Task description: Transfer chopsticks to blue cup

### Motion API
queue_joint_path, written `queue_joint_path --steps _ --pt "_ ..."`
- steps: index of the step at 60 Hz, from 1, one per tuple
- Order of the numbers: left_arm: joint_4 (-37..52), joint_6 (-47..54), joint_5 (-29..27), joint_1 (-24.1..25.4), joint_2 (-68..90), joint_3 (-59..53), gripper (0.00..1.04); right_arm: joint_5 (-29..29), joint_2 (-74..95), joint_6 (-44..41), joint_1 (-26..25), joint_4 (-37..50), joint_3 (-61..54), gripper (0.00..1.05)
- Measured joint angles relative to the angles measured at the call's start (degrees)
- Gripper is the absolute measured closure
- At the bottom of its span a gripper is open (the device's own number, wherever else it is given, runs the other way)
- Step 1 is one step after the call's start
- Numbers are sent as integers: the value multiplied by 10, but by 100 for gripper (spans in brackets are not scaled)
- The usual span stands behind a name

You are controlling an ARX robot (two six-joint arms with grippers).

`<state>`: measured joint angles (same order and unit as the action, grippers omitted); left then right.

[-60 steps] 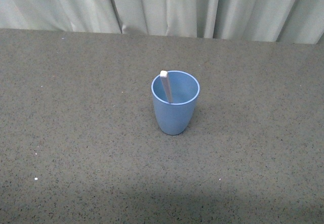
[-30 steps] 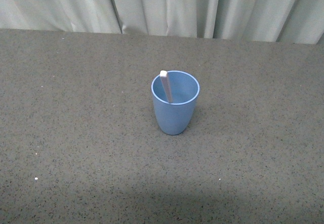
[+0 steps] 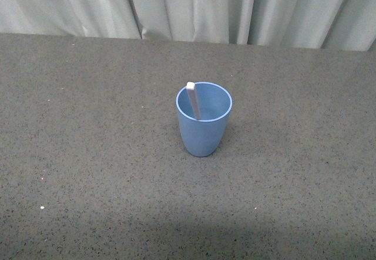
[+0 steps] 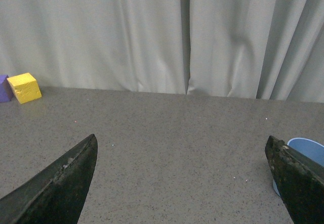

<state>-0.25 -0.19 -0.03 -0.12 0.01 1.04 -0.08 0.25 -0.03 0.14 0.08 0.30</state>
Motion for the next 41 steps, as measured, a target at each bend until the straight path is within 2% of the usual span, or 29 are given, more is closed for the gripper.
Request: queue_joint_path --steps 3,7,41 --pt "0 0 0 0 0 0 7 0 0 1 0 0 0 8" --pt "0 0 0 0 0 0 7 0 0 0 0 0 0 10" --pt "0 0 0 0 0 0 7 0 0 0 0 0 0 9"
